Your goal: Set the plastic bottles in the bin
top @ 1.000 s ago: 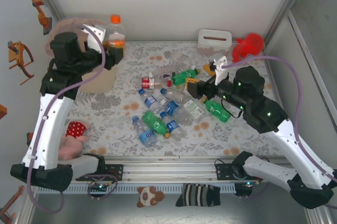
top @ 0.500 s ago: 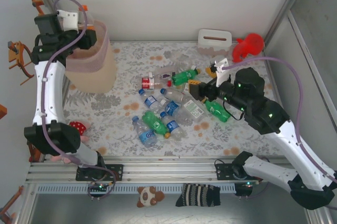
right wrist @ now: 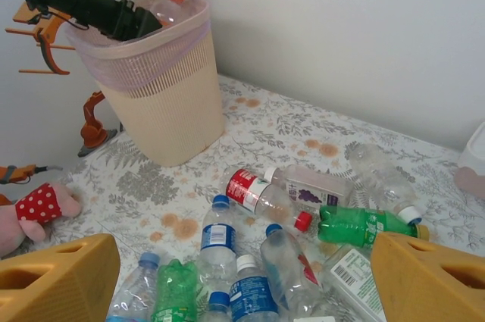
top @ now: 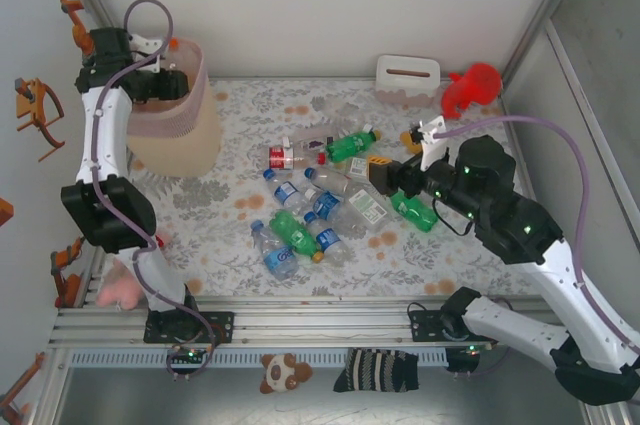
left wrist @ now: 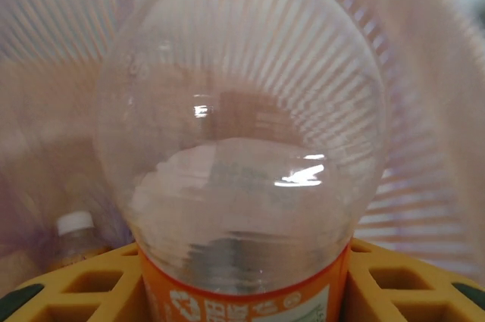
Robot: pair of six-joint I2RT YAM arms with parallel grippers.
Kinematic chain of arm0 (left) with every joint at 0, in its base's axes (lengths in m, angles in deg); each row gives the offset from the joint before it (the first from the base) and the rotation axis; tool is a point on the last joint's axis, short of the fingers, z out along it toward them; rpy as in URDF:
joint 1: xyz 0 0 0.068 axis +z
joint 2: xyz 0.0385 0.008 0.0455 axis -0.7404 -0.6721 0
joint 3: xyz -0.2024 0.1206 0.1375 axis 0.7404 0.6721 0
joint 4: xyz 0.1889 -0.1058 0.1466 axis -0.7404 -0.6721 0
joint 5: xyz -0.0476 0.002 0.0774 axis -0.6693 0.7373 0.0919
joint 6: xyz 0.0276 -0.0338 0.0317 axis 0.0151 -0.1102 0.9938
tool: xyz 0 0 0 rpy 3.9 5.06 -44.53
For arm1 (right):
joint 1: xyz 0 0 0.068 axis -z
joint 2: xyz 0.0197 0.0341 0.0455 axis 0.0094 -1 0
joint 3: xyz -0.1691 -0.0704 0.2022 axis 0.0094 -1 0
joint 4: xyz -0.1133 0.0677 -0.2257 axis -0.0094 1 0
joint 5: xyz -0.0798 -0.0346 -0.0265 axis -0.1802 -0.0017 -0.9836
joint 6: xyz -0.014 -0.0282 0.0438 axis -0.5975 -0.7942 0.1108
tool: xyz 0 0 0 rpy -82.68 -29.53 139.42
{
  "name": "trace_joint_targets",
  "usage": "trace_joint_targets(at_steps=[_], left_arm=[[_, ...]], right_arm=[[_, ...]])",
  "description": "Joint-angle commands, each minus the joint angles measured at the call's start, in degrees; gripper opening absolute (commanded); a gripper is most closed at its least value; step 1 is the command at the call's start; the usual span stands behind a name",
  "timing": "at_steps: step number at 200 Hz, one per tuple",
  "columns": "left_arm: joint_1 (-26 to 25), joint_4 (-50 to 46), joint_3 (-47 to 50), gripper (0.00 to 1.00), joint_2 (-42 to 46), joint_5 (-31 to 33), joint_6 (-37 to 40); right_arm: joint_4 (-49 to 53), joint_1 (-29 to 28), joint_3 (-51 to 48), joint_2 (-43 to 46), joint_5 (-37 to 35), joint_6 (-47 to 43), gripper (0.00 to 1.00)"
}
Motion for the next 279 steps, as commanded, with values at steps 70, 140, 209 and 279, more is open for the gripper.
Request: trace_joint_targets(at_steps=[70, 140, 209, 279], left_arm=[[-1.6, -18.0, -12.0, 0.50, -14.9, 4.9, 8.7], [-3.6, -22.3, -17.9, 0.60, -23.6, 7.4, 9.7], [-3.7, -22.0, -19.6, 0.73, -21.2, 6.5, 8.3], [-3.7, -21.6, -20.3, 0.73, -13.7, 5.8, 7.2]], right_arm=[[0.5, -0.3, -0.7, -0.3, -1.2, 0.9, 0.84], [1.7, -0.3, -1.4, -0.1, -2.9, 2.1, 0.84], [3.5, -0.3, -1.4, -0.2, -4.9, 2.7, 0.84], [4.7, -0.3, -1.1, -0.2, -6.6, 2.8, 0.84]])
